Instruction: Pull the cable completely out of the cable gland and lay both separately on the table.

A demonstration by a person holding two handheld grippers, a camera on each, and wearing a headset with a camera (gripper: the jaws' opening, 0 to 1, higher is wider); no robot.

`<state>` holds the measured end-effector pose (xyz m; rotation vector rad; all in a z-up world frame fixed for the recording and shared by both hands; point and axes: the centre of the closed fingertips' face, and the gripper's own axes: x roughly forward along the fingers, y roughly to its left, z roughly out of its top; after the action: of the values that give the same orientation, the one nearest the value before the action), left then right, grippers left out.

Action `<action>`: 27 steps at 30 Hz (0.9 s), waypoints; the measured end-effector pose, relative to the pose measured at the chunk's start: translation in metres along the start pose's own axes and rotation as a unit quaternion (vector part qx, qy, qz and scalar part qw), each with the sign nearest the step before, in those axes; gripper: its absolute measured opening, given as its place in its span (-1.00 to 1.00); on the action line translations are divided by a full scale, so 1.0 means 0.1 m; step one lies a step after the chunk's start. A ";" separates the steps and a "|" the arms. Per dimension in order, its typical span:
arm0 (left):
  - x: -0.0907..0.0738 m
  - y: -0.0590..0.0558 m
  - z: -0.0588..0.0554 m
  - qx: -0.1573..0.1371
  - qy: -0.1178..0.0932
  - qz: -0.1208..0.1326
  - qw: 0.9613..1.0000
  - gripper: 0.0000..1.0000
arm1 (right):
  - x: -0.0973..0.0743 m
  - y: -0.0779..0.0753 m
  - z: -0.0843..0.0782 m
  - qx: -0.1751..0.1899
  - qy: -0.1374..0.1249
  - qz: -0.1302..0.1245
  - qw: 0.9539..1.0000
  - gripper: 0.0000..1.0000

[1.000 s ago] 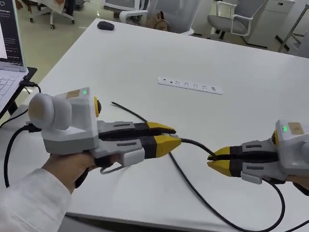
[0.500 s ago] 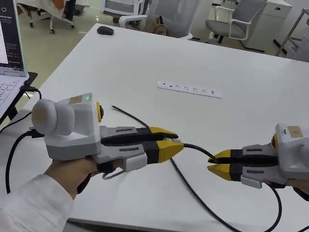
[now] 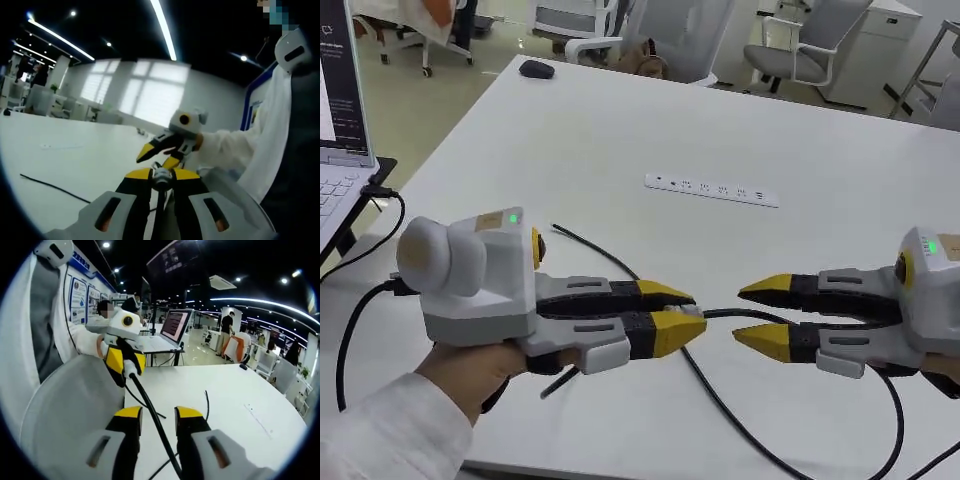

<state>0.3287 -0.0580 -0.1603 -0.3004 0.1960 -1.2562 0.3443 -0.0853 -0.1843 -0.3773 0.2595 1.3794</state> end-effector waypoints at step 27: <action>-0.01 0.04 0.03 0.000 -0.007 0.006 1.000 -0.66 | 0.19 0.19 0.29 -0.079 -0.003 0.052 0.996 -0.87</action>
<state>0.3325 -0.0556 -0.1588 -0.3072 0.1852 -1.2420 0.3277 -0.0541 -0.1673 -0.4973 0.1677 1.5075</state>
